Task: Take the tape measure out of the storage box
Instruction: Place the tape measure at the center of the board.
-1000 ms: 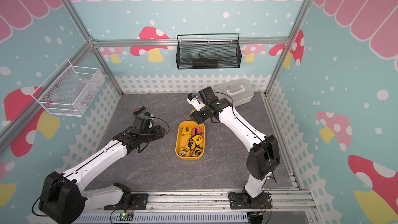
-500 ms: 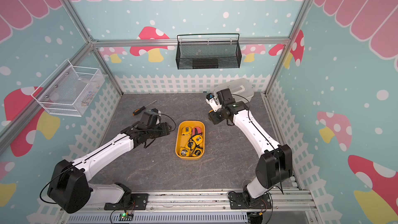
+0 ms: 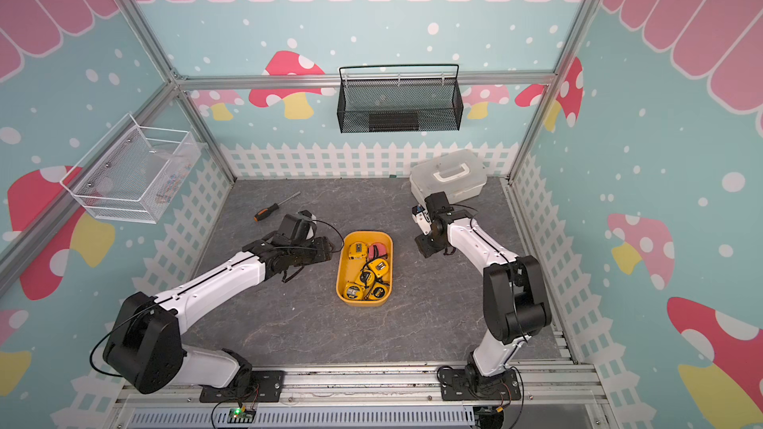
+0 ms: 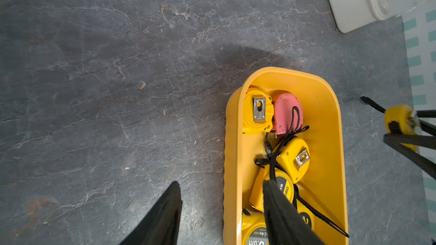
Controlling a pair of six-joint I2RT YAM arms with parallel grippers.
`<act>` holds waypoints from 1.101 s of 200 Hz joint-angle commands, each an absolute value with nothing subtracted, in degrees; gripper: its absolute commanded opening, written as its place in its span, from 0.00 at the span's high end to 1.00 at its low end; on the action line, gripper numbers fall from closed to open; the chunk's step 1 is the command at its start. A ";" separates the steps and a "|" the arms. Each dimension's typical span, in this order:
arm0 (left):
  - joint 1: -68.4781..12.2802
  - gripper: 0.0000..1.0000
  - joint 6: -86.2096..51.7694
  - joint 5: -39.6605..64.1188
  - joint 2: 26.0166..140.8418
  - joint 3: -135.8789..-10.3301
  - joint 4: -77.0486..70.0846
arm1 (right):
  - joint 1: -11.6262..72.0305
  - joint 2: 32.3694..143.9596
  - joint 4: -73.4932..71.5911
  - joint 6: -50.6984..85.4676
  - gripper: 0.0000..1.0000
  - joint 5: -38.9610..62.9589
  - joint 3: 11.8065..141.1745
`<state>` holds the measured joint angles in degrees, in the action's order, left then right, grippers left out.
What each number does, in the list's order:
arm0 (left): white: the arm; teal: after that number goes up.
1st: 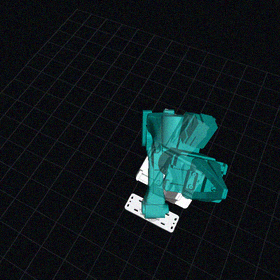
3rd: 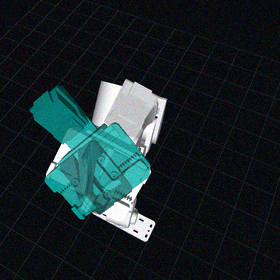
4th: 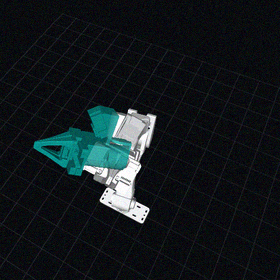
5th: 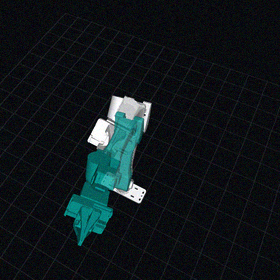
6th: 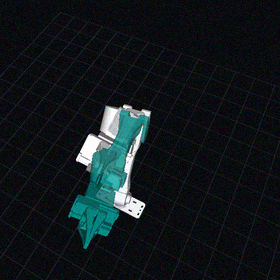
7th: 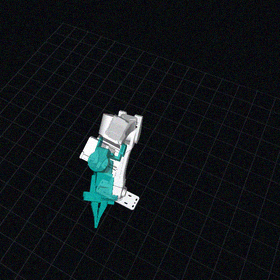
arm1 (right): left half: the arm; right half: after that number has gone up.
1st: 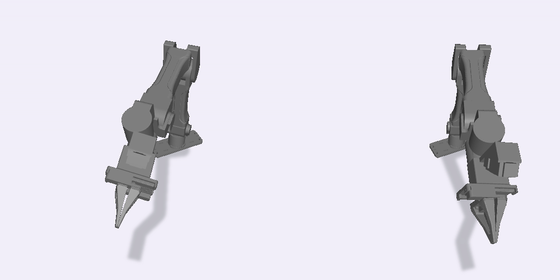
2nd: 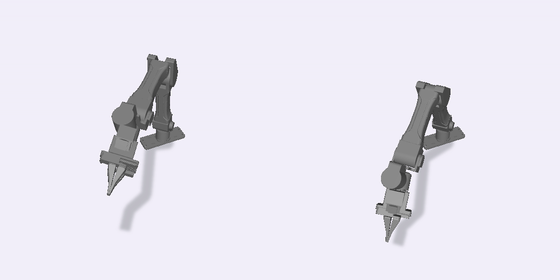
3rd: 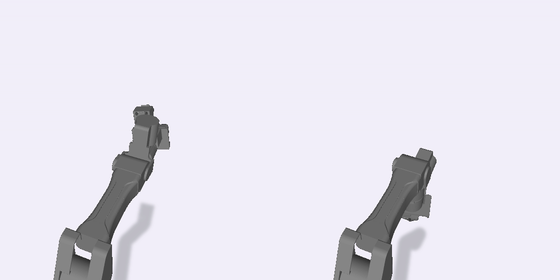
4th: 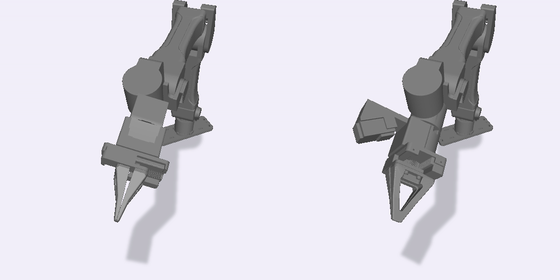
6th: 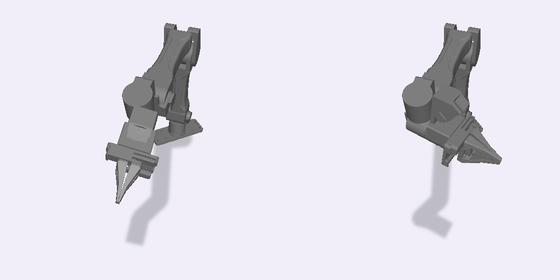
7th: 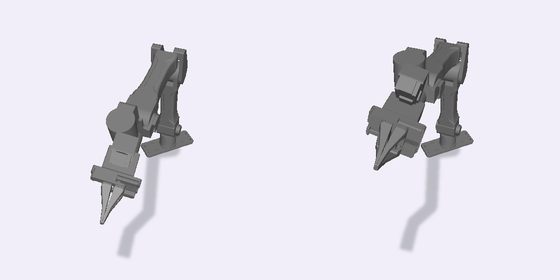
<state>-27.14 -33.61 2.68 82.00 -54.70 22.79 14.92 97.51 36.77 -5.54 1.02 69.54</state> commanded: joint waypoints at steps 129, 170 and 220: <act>-28.04 0.42 -32.87 3.91 83.63 -56.87 21.54 | 8.92 106.49 29.62 -4.99 0.50 2.30 66.20; -28.21 0.42 -33.22 3.72 83.45 -56.61 21.53 | 8.50 107.64 29.44 -5.08 0.50 3.15 65.96; -28.39 0.42 -33.22 3.82 83.41 -56.75 21.62 | 7.84 107.93 29.45 -5.25 0.48 3.78 65.75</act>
